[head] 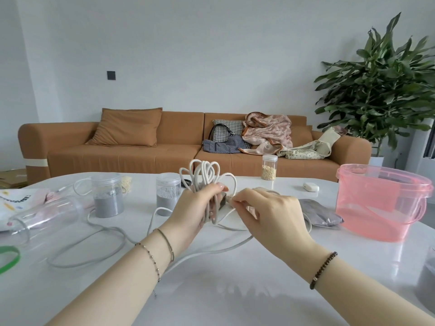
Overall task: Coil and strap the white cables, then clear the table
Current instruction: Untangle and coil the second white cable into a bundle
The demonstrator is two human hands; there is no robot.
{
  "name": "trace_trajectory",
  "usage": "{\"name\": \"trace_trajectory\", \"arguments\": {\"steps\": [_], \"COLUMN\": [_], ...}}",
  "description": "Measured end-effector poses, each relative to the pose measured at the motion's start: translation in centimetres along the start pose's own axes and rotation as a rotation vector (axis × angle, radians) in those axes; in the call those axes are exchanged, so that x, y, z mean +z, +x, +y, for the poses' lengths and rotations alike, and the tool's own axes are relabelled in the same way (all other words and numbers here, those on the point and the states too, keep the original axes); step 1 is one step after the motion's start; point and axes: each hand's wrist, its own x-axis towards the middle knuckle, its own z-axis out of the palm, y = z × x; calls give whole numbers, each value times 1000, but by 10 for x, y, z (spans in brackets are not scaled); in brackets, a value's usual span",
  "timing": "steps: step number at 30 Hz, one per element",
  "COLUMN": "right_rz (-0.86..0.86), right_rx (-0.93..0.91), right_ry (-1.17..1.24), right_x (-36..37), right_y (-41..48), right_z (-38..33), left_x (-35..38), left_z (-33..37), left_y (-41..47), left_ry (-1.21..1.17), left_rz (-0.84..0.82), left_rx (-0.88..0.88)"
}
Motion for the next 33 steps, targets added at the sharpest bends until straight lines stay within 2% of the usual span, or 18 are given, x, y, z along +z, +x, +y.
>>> {"name": "trace_trajectory", "arguments": {"steps": [3,6,8,11,13,17,22,25,30,33], "right_rz": [-220,-346,-367,-286,-186,-100,-135,-170,-162,-215], "right_rx": [234,472,596,766,736,530,374,352,394,381], "right_ry": [-52,114,284,593,575,477,441,355,318,318], "right_x": [4,8,9,9,8,4,-1,1,4,5], "right_y": [0,-1,1,5,6,2,0,-1,-1,-1], "right_z": [1,3,5,3,0,-7,-11,-10,-10,-13], "left_x": [-1,0,2,4,4,4,3,-1,1,-5], "left_z": [5,4,2,0,-2,-3,-6,-10,-13,-16], "left_y": [-2,-7,-8,-10,-11,-9,-2,0,-1,3], "left_ry": [3,42,59,161,191,116,98,125,188,203], "left_rz": [-55,-173,-246,-317,-330,-311,-115,-116,-137,-135], "left_rx": [29,38,22,14,-5,-29,-34,-35,-1,-12]}}
